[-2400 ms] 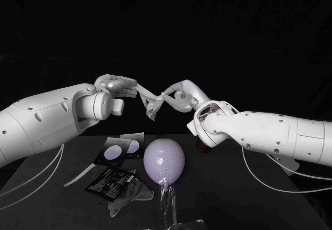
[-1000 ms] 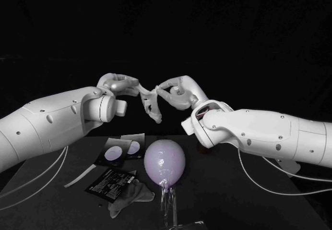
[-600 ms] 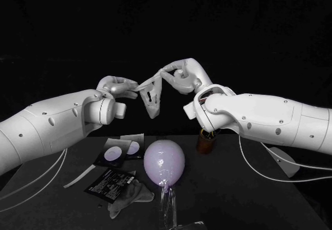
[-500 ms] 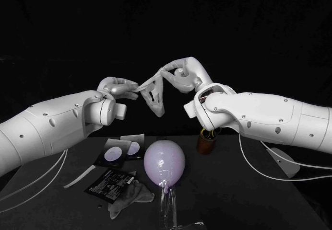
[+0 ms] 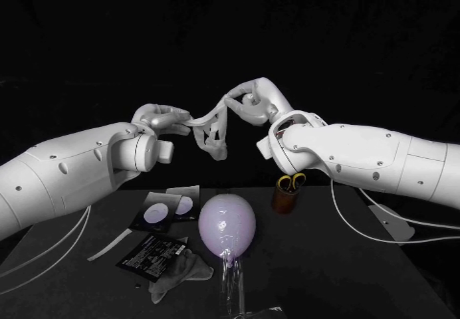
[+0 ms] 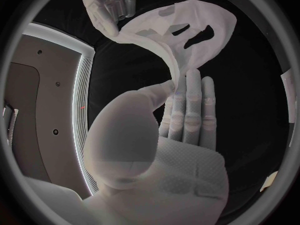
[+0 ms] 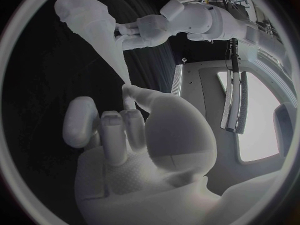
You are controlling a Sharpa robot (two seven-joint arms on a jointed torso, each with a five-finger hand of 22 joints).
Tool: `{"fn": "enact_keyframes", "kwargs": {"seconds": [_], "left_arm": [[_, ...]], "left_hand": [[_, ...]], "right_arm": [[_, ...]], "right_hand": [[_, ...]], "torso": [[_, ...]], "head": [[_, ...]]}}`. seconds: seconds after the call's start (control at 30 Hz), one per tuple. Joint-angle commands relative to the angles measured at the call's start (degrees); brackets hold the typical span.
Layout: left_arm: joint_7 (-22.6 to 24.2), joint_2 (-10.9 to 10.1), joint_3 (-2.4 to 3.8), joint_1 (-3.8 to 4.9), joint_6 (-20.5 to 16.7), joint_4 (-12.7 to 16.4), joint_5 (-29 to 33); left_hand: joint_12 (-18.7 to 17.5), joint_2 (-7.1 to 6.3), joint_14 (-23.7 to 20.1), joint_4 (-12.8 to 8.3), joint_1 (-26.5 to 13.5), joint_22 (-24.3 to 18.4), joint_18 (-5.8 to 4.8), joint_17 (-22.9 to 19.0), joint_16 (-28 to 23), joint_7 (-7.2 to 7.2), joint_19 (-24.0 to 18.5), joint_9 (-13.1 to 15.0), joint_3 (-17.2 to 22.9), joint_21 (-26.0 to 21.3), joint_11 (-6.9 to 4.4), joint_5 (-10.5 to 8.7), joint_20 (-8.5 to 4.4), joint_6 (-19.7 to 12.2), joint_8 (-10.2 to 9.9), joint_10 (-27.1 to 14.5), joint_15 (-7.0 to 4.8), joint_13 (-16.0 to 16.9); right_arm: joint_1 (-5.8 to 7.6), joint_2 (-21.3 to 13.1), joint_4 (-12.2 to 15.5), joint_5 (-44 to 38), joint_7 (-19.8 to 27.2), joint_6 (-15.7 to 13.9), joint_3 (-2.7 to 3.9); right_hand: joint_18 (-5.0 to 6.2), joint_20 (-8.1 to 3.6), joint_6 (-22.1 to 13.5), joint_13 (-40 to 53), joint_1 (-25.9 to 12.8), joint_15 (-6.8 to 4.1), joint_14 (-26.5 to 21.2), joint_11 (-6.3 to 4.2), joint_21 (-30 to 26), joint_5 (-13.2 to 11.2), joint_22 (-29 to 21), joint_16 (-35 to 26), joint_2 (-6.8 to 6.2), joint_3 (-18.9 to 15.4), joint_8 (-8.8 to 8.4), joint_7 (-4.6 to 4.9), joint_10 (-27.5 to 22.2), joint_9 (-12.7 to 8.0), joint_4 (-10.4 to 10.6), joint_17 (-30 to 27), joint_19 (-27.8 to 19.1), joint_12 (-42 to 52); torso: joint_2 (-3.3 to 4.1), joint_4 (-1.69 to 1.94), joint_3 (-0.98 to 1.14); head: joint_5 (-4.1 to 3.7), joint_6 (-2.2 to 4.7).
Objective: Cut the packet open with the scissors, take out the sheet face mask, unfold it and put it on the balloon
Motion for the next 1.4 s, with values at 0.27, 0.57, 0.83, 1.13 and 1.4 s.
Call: {"fn": "enact_keyframes", "kwargs": {"seconds": [0.27, 0.57, 0.83, 1.13, 1.4], "left_arm": [[2.0, -0.6, 1.15, 1.7, -0.4, 2.7, 0.6], [1.0, -0.6, 1.26, 2.28, 0.4, 2.8, -0.6], [0.5, -0.5, 1.07, 2.35, 0.8, 2.5, -1.4], [0.0, -0.1, 0.34, 2.1, 0.8, 0.8, -2.7], [-0.3, 0.8, -0.62, 0.45, 1.1, -1.5, -2.7]], "left_hand": [[0.1, 0.23, 0.0, -0.1, 0.8, 0.1, 1.05, 0.1, -0.4, -0.08, -0.6, 0.1, 0.4, 0.4, -0.28, 0.2, 0.01, 0.3, -0.1, 0.5, -0.45, 0.1], [0.1, 0.18, 0.0, -0.1, 0.8, 0.1, 1.04, 0.1, -0.5, -0.07, -0.6, 0.1, 0.4, 0.4, -0.28, 0.19, 0.01, 0.3, -0.1, 0.5, -0.45, 0.1], [0.1, 0.15, 0.0, -0.1, 0.8, 0.1, 1.03, 0.2, -0.5, -0.05, -0.6, 0.1, 0.3, 0.5, -0.27, 0.19, 0.03, 0.3, -0.1, 0.5, -0.44, 0.1], [0.1, 0.13, 0.0, -0.1, 0.8, 0.1, 1.03, 0.2, -0.5, -0.05, -0.6, 0.1, 0.3, 0.5, -0.26, 0.19, 0.03, 0.3, -0.2, 0.5, -0.43, 0.1], [0.1, 0.13, 0.0, -0.1, 0.7, 0.1, 1.02, 0.2, -0.5, -0.04, -0.6, 0.1, 0.3, 0.5, -0.25, 0.19, 0.04, 0.4, -0.2, 0.5, -0.43, 0.1]], "right_arm": [[-2.23, 2.0, -3.4, -2.2, -2.8, 2.0, -1.02], [-4.26, 2.5, -3.6, -1.0, -2.0, 0.6, -1.26], [-4.43, 2.6, -4.2, 0.2, -1.1, -1.6, -1.23], [-2.78, 1.2, -2.3, 0.6, 0.3, -3.2, -0.34], [0.66, 0.2, -0.8, -0.3, 1.1, -3.4, 0.58]], "right_hand": [[0.1, 0.02, 0.4, 11.2, 0.3, -0.4, 6.1, -0.42, 0.3, 0.2, 0.1, 0.3, 0.11, 0.2, 0.24, -0.11, 3.9, 0.1, -0.1, 15.1, 0.3, 0.5], [0.16, 0.02, 0.5, 11.2, 0.2, -0.4, 6.1, -0.42, 0.0, 0.2, -0.2, 0.3, 0.13, 0.2, 0.26, -0.12, 3.9, 0.1, -0.1, 15.1, 0.1, 0.5], [0.14, 0.02, 0.5, 11.2, 0.2, -0.41, 6.1, -0.43, 0.1, 0.2, -0.1, 0.3, 0.14, 0.2, 0.27, -0.13, 3.9, 0.1, -0.1, 15.1, 0.2, 0.5], [0.1, 0.01, 0.5, 11.2, 0.2, -0.42, 6.1, -0.45, 0.2, 0.2, 0.1, 0.3, 0.13, 0.2, 0.3, -0.15, 3.9, 0.2, -0.1, 15.1, 0.3, 0.5], [0.03, 0.0, 0.5, 11.2, 0.3, -0.43, 6.1, -0.48, 0.5, 0.2, 0.3, 0.3, 0.06, 0.2, 0.34, -0.19, 3.9, 0.2, -0.2, 15.1, 0.5, 0.5]], "torso": [[0.0, -0.01, -0.07], [-0.01, -0.06, -0.09], [-0.03, -0.02, -0.11], [-0.05, -0.18, -0.03], [-0.1, -0.21, -0.07]], "head": [[0.04, -0.01], [0.09, -0.02], [0.22, 0.1], [0.02, 0.09], [-0.63, -0.02]]}}
